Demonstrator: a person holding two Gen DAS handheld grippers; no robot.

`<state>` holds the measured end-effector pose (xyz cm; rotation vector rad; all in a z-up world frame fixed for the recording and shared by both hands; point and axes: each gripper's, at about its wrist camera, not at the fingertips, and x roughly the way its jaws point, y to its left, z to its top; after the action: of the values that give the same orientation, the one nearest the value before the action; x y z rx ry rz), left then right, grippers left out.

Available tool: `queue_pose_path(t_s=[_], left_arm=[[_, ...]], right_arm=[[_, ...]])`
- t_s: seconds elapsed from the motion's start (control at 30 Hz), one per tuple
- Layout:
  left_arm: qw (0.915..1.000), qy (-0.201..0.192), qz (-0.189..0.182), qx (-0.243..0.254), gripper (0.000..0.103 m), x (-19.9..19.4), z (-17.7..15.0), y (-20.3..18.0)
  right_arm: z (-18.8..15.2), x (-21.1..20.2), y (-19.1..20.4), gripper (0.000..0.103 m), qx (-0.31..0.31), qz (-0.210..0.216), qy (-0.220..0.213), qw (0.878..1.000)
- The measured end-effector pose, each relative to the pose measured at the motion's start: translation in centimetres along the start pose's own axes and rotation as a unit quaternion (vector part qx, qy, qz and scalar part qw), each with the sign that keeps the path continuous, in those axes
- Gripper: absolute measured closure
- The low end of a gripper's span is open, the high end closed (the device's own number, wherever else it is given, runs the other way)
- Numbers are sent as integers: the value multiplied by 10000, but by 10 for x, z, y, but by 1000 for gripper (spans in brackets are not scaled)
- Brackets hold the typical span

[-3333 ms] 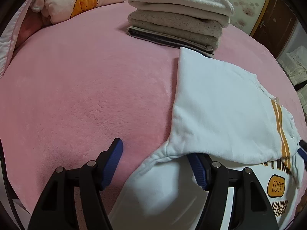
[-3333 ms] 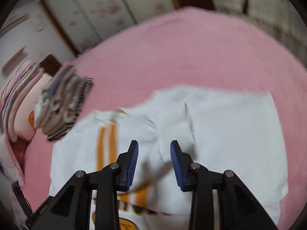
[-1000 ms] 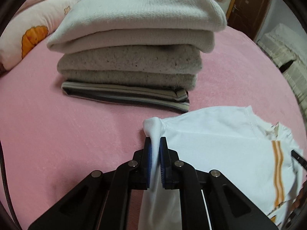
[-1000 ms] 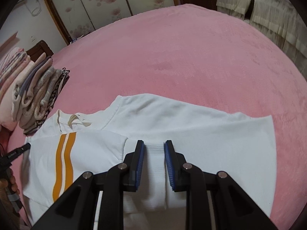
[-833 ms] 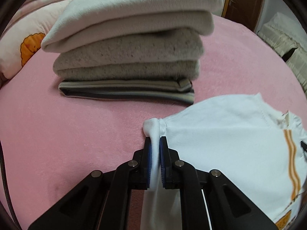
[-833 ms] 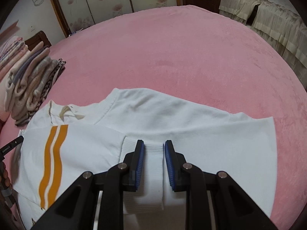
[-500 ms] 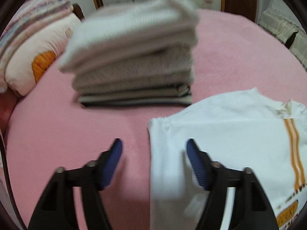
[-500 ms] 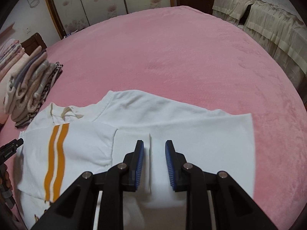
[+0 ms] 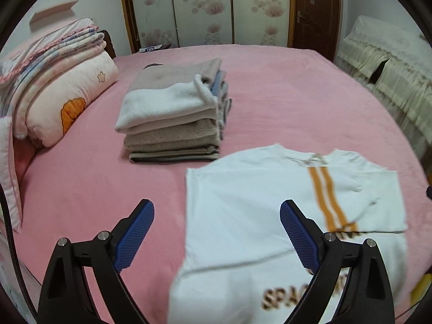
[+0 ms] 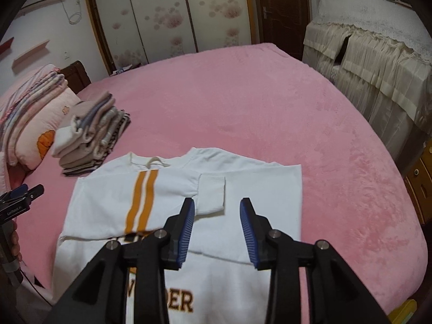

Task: Fold small clothes
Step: 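Raise both tools and move them to the sweatshirt hem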

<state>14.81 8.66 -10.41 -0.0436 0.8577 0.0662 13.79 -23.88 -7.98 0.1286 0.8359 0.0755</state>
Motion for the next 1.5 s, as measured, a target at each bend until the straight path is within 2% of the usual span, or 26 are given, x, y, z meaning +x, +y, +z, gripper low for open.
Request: queue_pose_path(t_s=[0.2, 0.33, 0.5, 0.63, 0.77, 0.87, 1.1, 1.37, 1.5], left_arm=[[9992, -43, -337, -216, 9, -48, -22, -5], [9971, -101, -705, -265, 9, -74, -39, -10], [9968, -326, -733, 55, 9, -105, -61, -23], [9962, -318, -784, 193, 9, -119, -81, -29], [9965, -285, -747, 230, 9, -125, -97, -30], [9953, -417, -848, 196, 9, -133, -107, -28], [9950, -570, -788, 223, 9, -137, -128, -27], [9959, -252, -841, 202, 9, -120, -155, -18], [9967, -7, -816, -10, 9, -105, -173, -6]], right_arm=[[-15, -49, 8, 62, -133, 142, -257, 9995], [-28, -75, 10, 61, -197, 192, -362, 9990], [-45, -95, 9, 60, -233, 228, -411, 9986], [-60, -103, 5, 60, -209, 251, -407, 9986], [-73, -109, 1, 60, -158, 268, -401, 9987], [-83, -113, -2, 60, -108, 271, -409, 9987], [-101, -117, -5, 60, -97, 230, -377, 9990], [-129, -116, -9, 60, -367, 167, -406, 9984], [-144, -109, -16, 60, -364, 94, -316, 9988]])
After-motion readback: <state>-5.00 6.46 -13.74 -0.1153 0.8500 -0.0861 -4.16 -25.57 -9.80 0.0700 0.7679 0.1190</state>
